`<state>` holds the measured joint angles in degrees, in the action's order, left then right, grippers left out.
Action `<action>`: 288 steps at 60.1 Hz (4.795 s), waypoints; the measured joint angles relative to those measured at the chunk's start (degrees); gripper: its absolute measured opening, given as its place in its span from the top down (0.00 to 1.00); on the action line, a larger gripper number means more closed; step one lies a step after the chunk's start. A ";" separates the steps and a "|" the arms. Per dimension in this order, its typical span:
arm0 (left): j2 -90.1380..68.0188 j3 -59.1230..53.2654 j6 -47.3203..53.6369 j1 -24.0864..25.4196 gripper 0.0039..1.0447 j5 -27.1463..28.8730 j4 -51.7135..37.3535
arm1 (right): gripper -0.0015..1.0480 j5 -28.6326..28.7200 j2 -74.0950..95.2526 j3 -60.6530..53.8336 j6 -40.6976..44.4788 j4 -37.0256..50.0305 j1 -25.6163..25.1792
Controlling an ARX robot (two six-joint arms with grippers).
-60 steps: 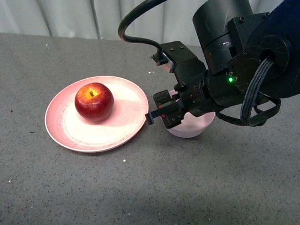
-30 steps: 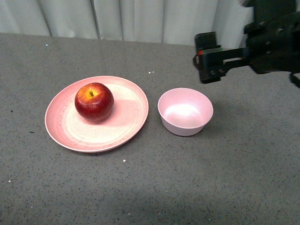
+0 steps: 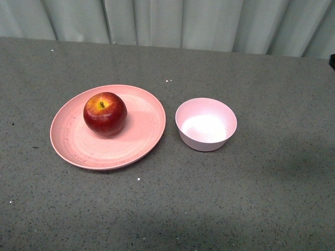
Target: Move apple from plate to bowl
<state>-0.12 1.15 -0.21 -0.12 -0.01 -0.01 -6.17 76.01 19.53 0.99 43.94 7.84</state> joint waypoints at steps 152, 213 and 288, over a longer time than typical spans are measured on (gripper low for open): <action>-6.10 0.81 -5.70 -2.82 0.06 17.27 3.39 | 0.24 6.23 -75.76 -19.19 -0.42 -43.87 -7.69; -108.72 42.32 -8.59 -12.50 0.06 5.46 -33.83 | 0.09 6.23 -75.76 -19.19 -0.48 -43.87 -7.72; -117.70 47.67 -6.32 -15.65 0.33 4.87 -30.01 | 0.09 6.23 -75.76 -19.21 -0.46 -43.87 -7.72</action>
<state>-117.82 48.82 -6.52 -15.77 4.86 -30.02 0.05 0.25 0.32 0.54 0.08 0.12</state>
